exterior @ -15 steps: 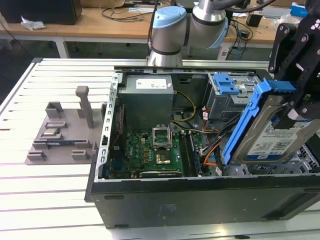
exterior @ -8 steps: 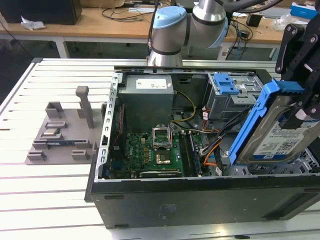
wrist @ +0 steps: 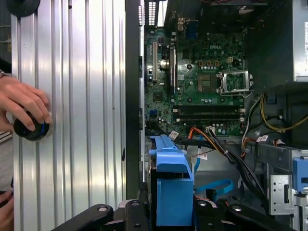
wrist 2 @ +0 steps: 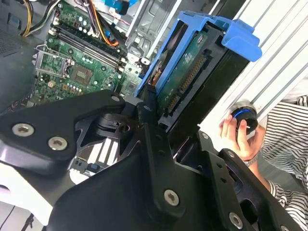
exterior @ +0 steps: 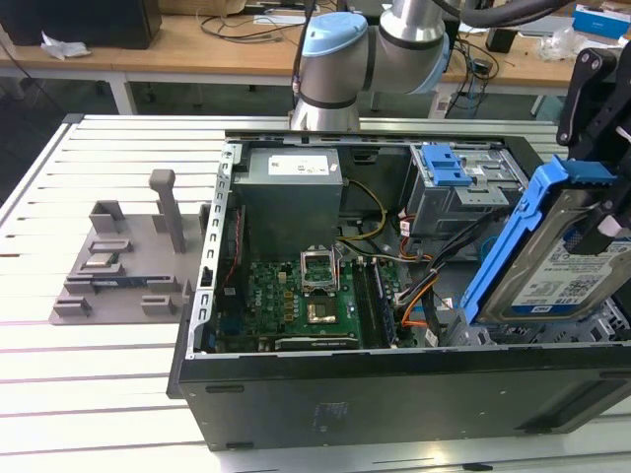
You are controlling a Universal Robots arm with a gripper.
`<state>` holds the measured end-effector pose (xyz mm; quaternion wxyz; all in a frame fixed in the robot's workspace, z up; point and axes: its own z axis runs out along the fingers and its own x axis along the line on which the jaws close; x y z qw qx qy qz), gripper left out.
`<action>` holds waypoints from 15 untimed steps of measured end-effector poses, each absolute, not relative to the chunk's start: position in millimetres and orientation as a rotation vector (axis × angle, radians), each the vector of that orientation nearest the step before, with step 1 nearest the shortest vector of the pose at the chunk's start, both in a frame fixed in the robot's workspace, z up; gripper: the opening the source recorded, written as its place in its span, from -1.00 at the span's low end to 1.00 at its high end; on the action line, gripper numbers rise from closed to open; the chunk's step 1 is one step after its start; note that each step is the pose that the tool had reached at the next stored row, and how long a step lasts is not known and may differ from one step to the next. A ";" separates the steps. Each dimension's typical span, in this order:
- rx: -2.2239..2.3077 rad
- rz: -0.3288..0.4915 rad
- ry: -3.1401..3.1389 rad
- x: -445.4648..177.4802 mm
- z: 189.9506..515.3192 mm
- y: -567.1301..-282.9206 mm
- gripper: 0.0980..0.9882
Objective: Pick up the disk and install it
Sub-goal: 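Pick up the disk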
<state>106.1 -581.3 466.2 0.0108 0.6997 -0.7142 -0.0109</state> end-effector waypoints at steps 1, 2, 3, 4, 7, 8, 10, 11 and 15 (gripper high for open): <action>2.183 -0.034 -2.229 108.1 466.0 -581.3 -0.40; 2.183 -0.034 -2.229 109.5 465.7 -581.3 -0.40; 2.183 -0.034 -2.229 112.1 465.3 -581.3 -0.40; 2.183 -0.034 -2.228 114.7 464.8 -581.3 -0.40; 2.183 -0.034 -2.228 124.2 464.0 -579.5 -0.40; 2.183 -0.034 -2.228 126.6 463.7 -578.1 -0.40; 2.183 -0.034 -2.228 130.6 462.9 -573.8 -0.40; 2.183 -0.034 -2.228 132.3 462.4 -571.6 -0.40; 2.181 -0.033 -2.226 140.4 457.8 -559.6 -0.40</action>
